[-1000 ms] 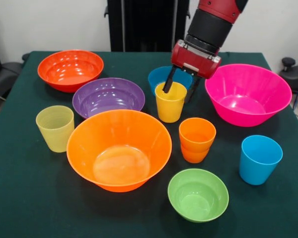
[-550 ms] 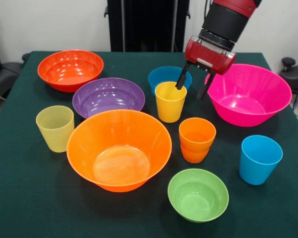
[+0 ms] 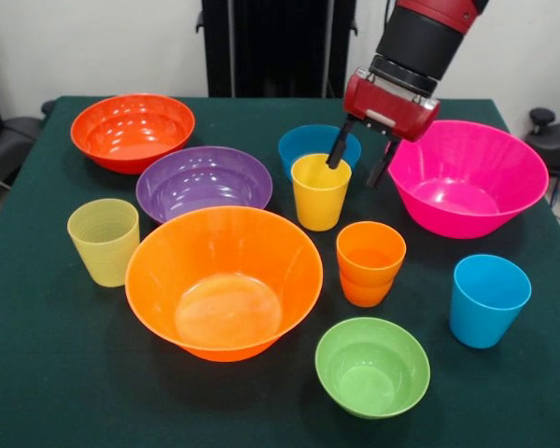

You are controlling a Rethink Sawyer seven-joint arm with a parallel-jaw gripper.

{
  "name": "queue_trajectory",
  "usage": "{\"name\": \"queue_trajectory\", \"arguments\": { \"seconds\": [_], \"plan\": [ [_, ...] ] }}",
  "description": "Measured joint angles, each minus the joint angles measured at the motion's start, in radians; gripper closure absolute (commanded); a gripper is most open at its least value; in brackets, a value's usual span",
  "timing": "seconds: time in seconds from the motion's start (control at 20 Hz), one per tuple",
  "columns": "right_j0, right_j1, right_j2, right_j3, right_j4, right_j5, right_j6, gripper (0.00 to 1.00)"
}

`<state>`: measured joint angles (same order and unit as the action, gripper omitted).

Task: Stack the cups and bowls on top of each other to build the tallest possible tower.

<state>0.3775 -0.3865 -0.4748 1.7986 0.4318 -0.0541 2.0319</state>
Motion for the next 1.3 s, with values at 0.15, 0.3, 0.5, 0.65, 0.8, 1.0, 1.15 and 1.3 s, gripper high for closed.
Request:
{"name": "queue_trajectory", "arguments": {
  "seconds": [0.15, 0.3, 0.5, 0.65, 0.8, 1.0, 1.15, 1.3],
  "plan": [
    [-0.002, 0.001, 0.000, 0.000, 0.000, 0.000, 0.000, 0.00],
    [-0.007, 0.005, 0.000, 0.000, 0.000, 0.000, 0.000, 0.00],
    [-0.032, 0.026, 0.001, -0.001, 0.000, -0.003, 0.000, 0.00],
    [-0.046, 0.041, 0.001, -0.002, 0.000, -0.010, 0.000, 0.00],
    [-0.063, 0.063, 0.001, -0.006, 0.000, -0.027, 0.000, 0.00],
    [-0.074, 0.089, 0.002, -0.013, 0.000, -0.051, 0.000, 0.00],
    [-0.076, 0.107, 0.002, -0.016, 0.000, -0.066, 0.000, 0.00],
    [-0.075, 0.114, 0.002, -0.016, 0.000, -0.069, 0.000, 0.00]
  ]
}}
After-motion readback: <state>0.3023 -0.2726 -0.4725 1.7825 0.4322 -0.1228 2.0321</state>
